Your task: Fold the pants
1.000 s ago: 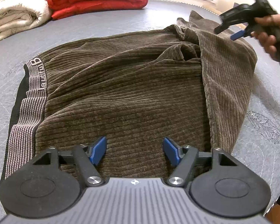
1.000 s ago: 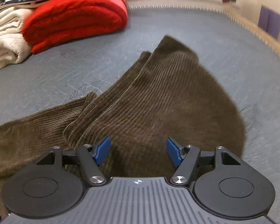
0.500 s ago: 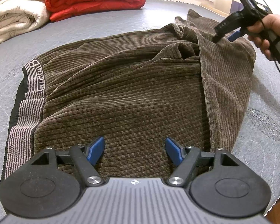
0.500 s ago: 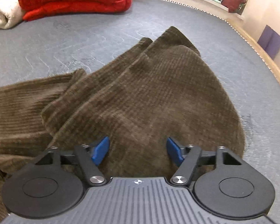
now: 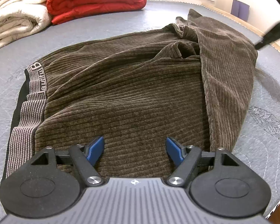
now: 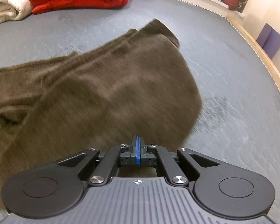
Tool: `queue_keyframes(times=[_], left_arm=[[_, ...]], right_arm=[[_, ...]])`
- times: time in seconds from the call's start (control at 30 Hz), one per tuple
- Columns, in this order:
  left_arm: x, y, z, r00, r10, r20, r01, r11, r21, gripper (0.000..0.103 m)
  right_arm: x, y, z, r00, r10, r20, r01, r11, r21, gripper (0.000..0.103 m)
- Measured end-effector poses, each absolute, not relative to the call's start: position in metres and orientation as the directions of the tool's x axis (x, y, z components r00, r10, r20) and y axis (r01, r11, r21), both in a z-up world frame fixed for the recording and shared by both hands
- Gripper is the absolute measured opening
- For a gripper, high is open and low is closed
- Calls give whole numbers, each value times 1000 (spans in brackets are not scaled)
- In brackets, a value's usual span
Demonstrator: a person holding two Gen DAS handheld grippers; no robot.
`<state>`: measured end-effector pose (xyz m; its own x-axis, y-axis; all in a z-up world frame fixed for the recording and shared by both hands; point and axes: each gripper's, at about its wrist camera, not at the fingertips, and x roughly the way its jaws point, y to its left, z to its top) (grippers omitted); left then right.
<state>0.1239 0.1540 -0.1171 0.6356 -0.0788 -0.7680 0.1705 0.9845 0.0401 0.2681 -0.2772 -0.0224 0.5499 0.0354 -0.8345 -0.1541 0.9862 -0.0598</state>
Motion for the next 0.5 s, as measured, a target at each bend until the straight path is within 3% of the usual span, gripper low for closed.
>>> queue_keyframes(times=[0.17,0.37,0.5], left_arm=[[123,153,-117,639,-71,-766,163,986,45,79],[123,153,-118,642,-71,-764,164,985,47,79],[122,154,-118,644,-72,-762,165,985,46,79]], right_arm=[[243,-314,-22,535,78,-841,-127,992,11,0],[242,-323,-3,604,169,-779,-96,986,139,8],[261,-308,4,626,229,-745,-98,971,217,31]])
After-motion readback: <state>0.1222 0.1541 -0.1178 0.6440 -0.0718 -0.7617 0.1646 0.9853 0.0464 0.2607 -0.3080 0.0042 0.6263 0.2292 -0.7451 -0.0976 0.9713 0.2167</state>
